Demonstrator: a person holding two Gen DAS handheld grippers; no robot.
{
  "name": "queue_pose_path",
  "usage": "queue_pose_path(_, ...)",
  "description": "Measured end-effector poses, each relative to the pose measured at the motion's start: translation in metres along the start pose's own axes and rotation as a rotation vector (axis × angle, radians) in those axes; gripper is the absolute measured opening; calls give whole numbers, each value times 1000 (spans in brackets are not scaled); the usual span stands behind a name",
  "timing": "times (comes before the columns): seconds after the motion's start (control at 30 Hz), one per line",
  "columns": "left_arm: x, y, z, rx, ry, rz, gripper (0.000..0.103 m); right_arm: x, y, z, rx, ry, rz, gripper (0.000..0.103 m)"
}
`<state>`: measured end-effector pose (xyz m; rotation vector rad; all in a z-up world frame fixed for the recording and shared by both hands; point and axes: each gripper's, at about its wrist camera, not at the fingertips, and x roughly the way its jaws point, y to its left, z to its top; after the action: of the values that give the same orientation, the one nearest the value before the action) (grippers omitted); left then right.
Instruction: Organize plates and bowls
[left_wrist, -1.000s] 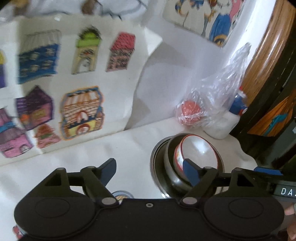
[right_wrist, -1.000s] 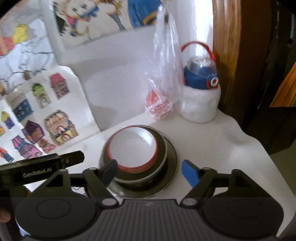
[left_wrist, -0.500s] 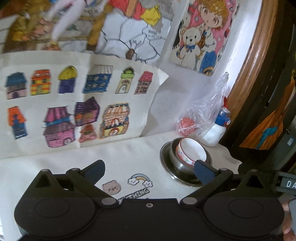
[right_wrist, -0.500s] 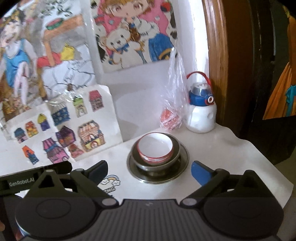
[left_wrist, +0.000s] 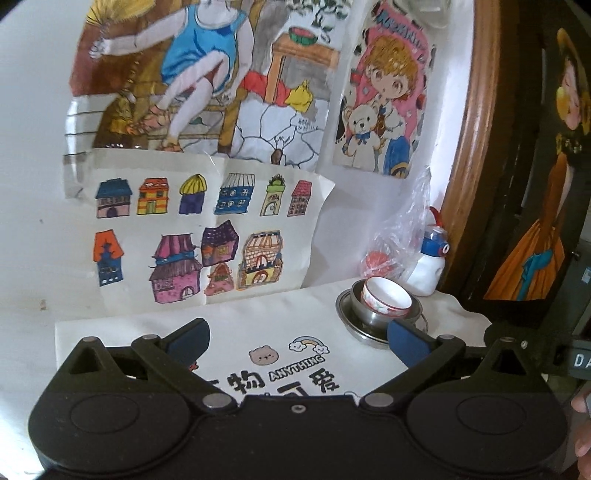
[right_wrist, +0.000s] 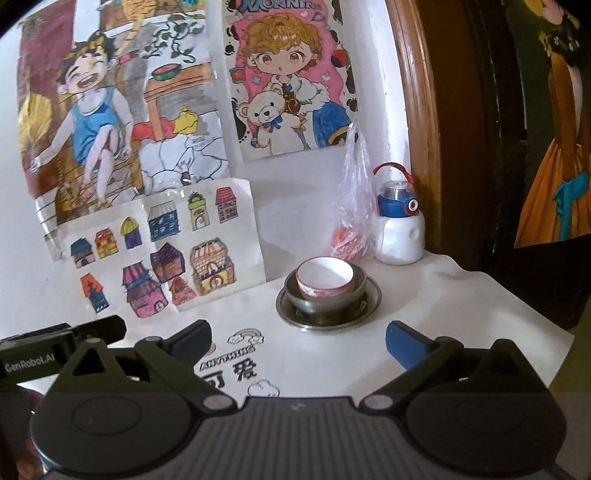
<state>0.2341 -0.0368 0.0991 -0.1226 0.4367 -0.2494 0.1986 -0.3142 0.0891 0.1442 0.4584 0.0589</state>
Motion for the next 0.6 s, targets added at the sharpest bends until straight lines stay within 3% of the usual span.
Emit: queue_pose_path(0.6,-46,6,-73,95,-29,44,102,-42,22,-75,-53,-106,-12,103)
